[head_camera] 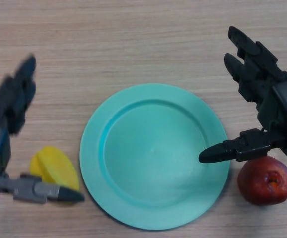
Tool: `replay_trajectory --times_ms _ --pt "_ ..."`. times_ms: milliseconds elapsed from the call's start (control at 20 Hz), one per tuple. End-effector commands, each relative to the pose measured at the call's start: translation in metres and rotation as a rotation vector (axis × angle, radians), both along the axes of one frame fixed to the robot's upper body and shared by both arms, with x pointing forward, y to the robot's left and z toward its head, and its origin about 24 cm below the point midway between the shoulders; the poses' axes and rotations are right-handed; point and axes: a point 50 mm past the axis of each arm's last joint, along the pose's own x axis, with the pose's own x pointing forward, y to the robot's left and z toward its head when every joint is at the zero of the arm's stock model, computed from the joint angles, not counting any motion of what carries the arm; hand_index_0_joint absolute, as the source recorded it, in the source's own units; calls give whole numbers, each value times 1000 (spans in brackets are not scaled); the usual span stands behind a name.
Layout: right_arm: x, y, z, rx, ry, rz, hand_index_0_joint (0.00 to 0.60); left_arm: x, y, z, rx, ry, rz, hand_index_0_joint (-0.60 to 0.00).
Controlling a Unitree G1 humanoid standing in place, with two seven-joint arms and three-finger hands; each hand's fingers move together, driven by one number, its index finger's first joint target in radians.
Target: Pick up the yellow starfruit and place it on the plate
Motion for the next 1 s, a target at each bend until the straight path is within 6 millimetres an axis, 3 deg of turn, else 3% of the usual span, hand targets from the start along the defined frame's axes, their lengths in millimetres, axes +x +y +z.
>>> replay_trajectory --times_ms 50,450,1000 --pt "-6 -3 32 -5 -219 -8 0 -14 13 17 71 -165 61 0" --pt "-7 7 30 28 -205 28 0 -6 38 -14 167 -166 193 0" --pt "-15 5 34 54 -197 33 0 4 22 -50 147 -144 222 0"
